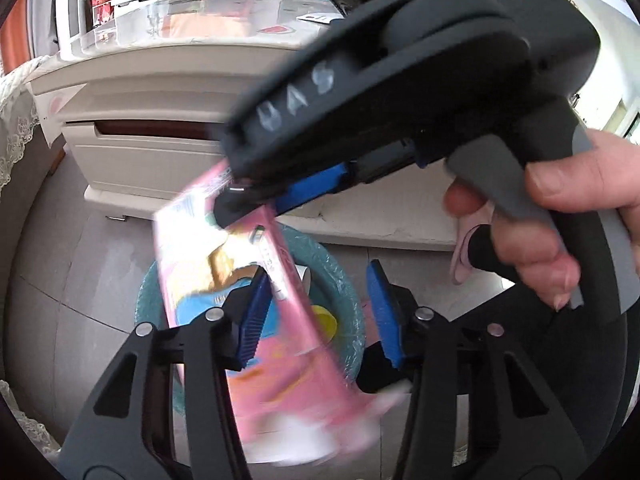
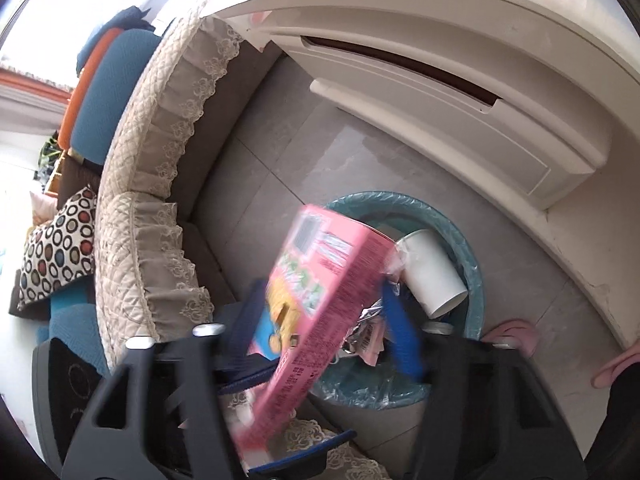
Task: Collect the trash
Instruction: 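Open the right gripper to drop the lid while the left gripper pushes the box into the bin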
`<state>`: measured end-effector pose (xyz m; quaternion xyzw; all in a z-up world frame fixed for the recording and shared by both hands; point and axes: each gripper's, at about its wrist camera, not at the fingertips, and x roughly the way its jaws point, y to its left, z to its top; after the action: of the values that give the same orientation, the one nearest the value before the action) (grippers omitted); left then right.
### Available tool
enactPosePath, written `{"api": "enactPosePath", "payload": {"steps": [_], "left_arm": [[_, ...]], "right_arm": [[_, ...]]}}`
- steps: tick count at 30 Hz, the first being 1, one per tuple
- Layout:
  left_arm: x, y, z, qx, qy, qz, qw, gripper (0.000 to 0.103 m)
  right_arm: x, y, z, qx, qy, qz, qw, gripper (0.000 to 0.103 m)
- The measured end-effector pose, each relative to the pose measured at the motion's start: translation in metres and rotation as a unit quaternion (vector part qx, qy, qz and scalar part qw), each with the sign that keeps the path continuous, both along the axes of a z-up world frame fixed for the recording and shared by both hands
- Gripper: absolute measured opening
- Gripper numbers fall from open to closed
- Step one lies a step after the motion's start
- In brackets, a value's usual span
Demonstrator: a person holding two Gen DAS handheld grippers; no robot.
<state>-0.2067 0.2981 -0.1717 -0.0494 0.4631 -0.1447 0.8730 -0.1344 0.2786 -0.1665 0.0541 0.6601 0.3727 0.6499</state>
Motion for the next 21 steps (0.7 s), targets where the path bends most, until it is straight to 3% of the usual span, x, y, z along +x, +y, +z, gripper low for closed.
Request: {"api": "enactPosePath", "payload": {"steps": [3,9,11,14,15,16,21], "left_arm": [[-0.001,0.002,-0.004,0.016,0.007,0.004,0.9998,0.045],[0.000,0.018,-0.011,0.022,0.028,0.031,0.9989,0.044],[-0.002,0.020,-0.011,0.028,0.038,0.039,0.9981,0.036],[-0.002,0.028,-0.015,0.044,0.045,0.055,0.9965,0.035],[-0.002,0.032,-0.017,0.043,0.047,0.058,0.9963,0.035],[-0.002,0.034,-0.019,0.047,0.050,0.061,0.9958,0.035],[-0.007,0.036,-0.021,0.049,0.058,0.066,0.9949,0.035]], "right_arm": [[0.002,-0.003,0.003,-0.013,-0.014,-0.008,1.000,0.024],[0.001,-0.005,0.003,-0.037,-0.034,-0.001,0.999,0.024],[0.001,-0.004,0.001,-0.039,-0.032,0.003,0.999,0.024],[-0.002,0.001,-0.002,-0.035,-0.025,0.014,0.999,0.034],[-0.003,0.003,-0.002,-0.038,-0.030,0.016,0.999,0.054],[-0.004,0.005,0.001,-0.046,-0.047,0.018,0.998,0.059],[-0.001,0.003,0.005,-0.049,-0.057,0.010,0.997,0.059]]}}
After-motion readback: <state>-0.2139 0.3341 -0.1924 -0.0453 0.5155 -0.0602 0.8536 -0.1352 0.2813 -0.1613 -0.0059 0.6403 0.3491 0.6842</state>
